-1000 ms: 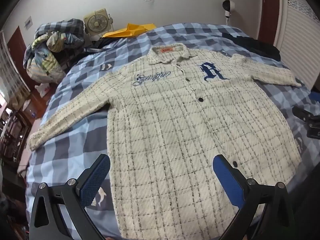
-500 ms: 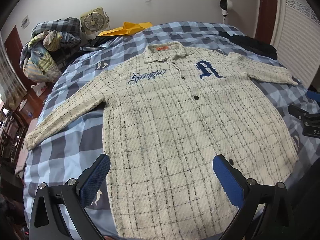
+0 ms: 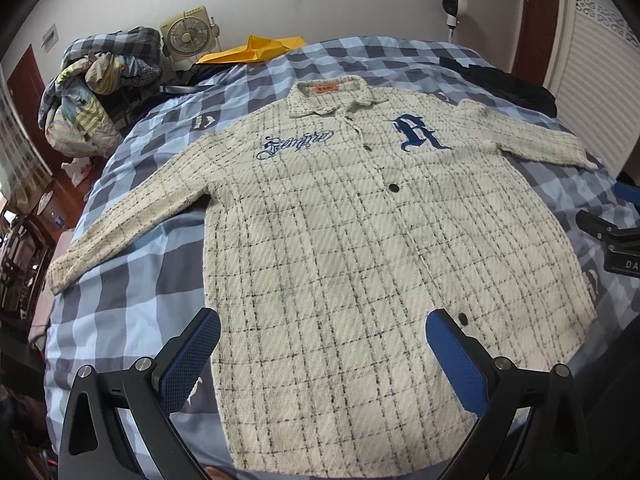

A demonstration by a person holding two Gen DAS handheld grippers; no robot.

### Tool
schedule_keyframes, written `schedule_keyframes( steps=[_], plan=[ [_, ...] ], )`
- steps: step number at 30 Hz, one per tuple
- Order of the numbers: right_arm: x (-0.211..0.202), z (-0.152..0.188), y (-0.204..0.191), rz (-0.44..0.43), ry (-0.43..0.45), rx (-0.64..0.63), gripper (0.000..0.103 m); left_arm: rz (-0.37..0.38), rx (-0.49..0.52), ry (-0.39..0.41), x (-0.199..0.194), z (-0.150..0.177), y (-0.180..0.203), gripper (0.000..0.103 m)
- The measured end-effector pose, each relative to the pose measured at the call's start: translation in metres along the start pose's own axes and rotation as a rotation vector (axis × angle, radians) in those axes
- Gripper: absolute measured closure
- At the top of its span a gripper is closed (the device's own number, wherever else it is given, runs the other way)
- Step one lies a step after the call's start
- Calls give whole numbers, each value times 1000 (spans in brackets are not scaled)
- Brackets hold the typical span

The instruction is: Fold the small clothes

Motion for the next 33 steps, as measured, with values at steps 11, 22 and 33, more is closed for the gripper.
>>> schedule_keyframes(
  steps=[11,22,33],
  plan=[
    [6,0,1,-2,-36,2,1,-3,-10,-8,2,2,-2,0],
    [8,0,2,1,-52,3,1,-6,-13,-17,3,3,-6,0],
    [11,2,2,2,-82,3,1,-27,-23,-61,10,5,-7,0]
  ],
)
Point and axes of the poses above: each gripper's, at about its wrist camera, not at the fingertips, and x roughly the way its jaws point, y to its right, z to its underside, the point moved 2 cm from there along x, roughly the way its jaws point, and after that the axes turned 1 degree about -y, right-handed, at the moved point
